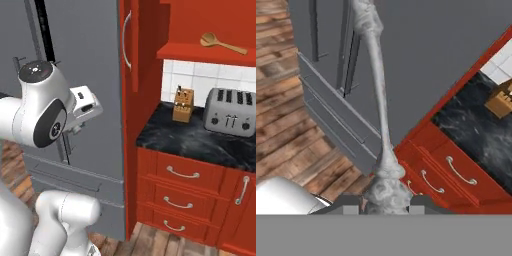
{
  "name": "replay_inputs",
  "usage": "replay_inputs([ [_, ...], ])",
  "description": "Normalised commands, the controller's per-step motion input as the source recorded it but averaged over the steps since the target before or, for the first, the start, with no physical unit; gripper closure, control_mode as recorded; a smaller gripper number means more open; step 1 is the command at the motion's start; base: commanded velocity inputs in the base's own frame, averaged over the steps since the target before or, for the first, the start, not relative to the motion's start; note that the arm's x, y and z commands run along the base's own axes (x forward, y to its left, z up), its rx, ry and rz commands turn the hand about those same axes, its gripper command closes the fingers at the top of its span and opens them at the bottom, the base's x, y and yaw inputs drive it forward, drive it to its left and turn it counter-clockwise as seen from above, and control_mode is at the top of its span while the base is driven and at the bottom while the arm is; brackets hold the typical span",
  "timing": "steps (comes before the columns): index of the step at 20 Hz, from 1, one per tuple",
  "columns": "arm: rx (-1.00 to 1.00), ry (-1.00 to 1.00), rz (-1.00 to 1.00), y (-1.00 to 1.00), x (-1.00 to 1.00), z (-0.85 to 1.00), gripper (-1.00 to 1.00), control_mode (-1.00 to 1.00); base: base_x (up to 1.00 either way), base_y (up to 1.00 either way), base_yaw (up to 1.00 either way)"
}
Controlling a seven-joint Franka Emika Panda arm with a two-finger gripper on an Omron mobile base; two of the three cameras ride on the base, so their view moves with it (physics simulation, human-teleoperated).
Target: Organize the utensils by type. Pick up the wooden spoons from the counter and place them in the open cabinet. Then pick up the metallic utensils from the counter and place them in the open drawer.
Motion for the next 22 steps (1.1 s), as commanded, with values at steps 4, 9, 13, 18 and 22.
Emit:
replay_inputs([
  [4, 0.0, 0.0, 0.0, 0.0, 0.0, 0.0, 1.0, 1.0, 0.0, 0.69, 0.55],
  [9, 0.0, 0.0, 0.0, 0.0, 0.0, 0.0, 1.0, 1.0, 0.0, 0.66, 0.67],
  [13, 0.0, 0.0, 0.0, 0.0, 0.0, 0.0, 1.0, 1.0, 0.06, 0.56, 0.81],
  [18, 0.0, 0.0, 0.0, 0.0, 0.0, 0.0, 1.0, 1.0, 0.08, 0.47, 0.84],
  [22, 0.0, 0.0, 0.0, 0.0, 0.0, 0.0, 1.0, 1.0, 0.01, 0.29, 0.83],
])
